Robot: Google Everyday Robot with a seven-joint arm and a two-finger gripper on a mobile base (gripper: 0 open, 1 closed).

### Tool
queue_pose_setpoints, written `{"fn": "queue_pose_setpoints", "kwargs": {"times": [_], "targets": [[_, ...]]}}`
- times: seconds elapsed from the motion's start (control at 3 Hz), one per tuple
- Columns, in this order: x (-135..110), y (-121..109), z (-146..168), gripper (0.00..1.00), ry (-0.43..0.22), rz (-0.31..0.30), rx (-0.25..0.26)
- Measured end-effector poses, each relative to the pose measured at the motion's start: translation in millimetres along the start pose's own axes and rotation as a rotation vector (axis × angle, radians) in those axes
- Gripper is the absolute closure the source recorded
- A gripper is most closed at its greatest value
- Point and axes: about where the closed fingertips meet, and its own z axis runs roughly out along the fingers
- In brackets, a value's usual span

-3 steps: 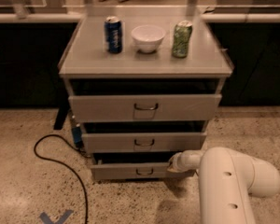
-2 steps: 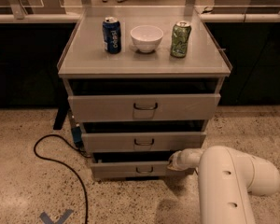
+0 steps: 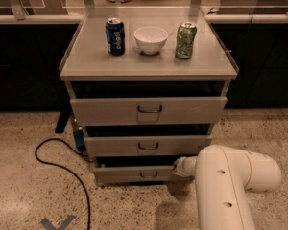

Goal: Open bottom drawer

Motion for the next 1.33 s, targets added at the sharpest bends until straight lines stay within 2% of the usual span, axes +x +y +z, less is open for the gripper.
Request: {"fn": "queue_pose_setpoints", "kwargs": {"times": [0.33,1.0,1.33], "targets": [[0.5,1.4,1.3,1.00,0.002,-0.001,0.000],[7.8,14.3,-15.6,1.00,-0.007,-0.039,0.048],[5.1,11.3,-18.4,1.00,-0.007,-0.052,0.056]]}}
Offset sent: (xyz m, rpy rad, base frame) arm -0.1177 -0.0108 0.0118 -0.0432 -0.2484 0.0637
